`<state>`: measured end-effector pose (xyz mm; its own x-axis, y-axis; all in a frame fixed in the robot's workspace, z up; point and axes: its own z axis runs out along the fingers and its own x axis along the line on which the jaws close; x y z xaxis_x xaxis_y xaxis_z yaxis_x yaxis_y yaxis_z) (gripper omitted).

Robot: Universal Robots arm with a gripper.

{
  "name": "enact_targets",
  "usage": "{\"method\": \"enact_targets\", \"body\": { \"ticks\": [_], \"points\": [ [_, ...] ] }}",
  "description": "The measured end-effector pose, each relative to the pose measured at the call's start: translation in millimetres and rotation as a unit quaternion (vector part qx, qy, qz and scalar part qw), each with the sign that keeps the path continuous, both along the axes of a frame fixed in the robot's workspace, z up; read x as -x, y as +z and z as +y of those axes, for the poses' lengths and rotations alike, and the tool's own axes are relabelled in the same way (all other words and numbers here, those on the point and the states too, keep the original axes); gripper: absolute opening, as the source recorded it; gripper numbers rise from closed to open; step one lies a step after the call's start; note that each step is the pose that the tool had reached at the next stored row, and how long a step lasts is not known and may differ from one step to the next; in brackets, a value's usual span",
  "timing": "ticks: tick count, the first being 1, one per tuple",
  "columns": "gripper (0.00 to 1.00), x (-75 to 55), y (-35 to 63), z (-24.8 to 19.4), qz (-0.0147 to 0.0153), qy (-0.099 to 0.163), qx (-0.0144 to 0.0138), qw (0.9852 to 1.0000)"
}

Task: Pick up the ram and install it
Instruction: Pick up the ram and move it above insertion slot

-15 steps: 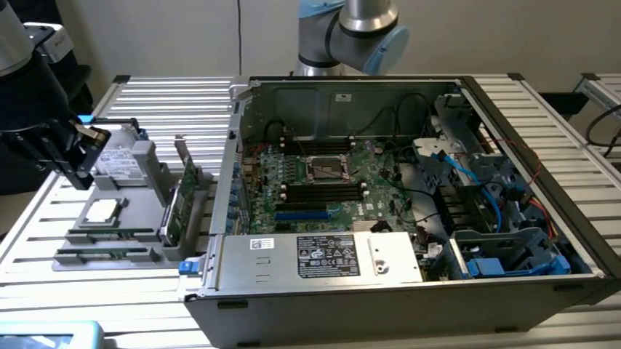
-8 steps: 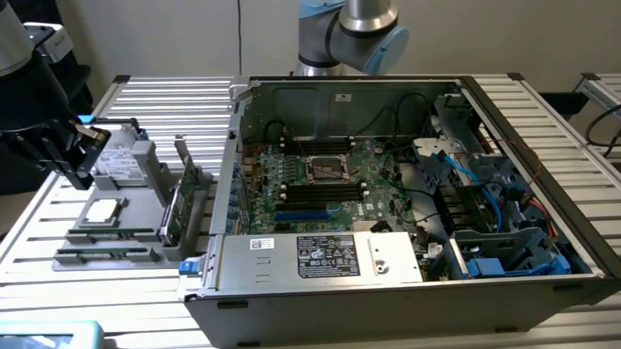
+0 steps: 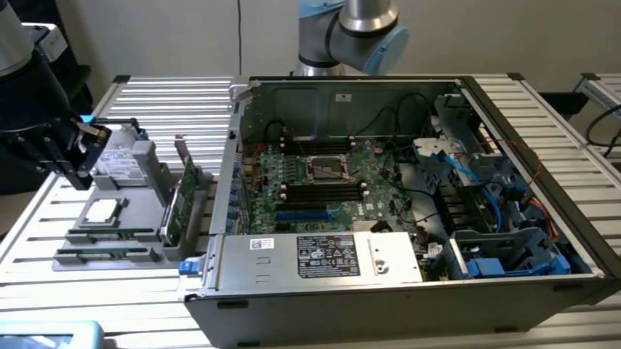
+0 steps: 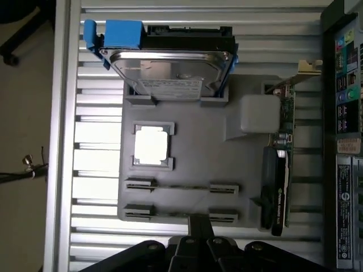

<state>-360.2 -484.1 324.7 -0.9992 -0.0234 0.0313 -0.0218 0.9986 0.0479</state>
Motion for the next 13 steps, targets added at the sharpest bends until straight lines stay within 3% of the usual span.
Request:
{"method": "enact_targets", "body": {
  "ticks": [6,10,13],
  "points": [
    [0.11,0.0,-0.2,0.0,0.0,0.055,0.0,0.9985],
    [0.11,0.0,-1.0,0.0,0.0001,0.091,0.0,0.9958],
    [0.11,-0.1,-1.9,0.0,0.0,0.119,0.0,0.993]
  ]
}}
